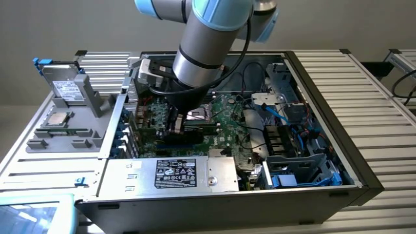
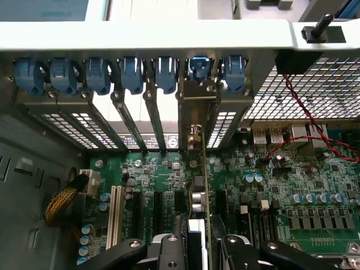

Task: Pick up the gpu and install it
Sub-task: 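Insert the gpu into the slot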

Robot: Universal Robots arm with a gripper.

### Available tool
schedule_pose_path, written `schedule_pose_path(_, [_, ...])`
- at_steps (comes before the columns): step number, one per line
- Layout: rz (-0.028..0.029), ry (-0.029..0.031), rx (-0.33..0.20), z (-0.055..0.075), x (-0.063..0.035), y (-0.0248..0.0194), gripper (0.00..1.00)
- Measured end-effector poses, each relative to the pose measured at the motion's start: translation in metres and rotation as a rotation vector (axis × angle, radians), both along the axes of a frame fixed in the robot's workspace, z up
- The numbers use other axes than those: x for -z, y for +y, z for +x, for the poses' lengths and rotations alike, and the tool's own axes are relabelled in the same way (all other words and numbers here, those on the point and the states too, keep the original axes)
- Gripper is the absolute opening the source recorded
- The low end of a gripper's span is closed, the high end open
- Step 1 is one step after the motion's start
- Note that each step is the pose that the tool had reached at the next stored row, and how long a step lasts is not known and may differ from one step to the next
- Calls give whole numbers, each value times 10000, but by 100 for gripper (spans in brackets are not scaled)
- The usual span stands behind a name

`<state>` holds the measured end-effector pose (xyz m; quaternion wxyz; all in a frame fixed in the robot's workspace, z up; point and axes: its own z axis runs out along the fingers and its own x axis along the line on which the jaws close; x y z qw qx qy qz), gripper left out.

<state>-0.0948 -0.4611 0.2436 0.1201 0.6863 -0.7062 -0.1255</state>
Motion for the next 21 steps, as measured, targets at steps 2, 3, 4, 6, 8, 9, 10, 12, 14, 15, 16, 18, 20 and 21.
schedule_pose_path(2, [0,0,0,0,0,0,28])
schedule_pose_path(3, [-1,0,7,0,0,0,28])
schedule_pose_path(4, [-1,1,52,0,0,0,28])
schedule_pose_path(6, [-4,2,245,1,-1,0,28])
schedule_pose_path(8, [-2,1,292,1,0,0,28])
schedule_pose_path(9, [-2,1,298,1,0,1,28])
schedule_pose_path(10, [0,0,309,0,2,0,28])
schedule_pose_path(12, [-3,1,370,-15,14,-1,28])
schedule_pose_path(14, [-6,2,443,-39,26,0,28])
schedule_pose_path(15, [-8,4,482,-40,27,-1,28])
schedule_pose_path(16, [-8,3,565,-42,27,-1,28])
schedule_pose_path(18, [-4,3,707,-43,29,0,28])
schedule_pose_path(20, [-1,2,759,-42,30,0,28])
schedule_pose_path(21, [-1,2,766,-41,30,0,28])
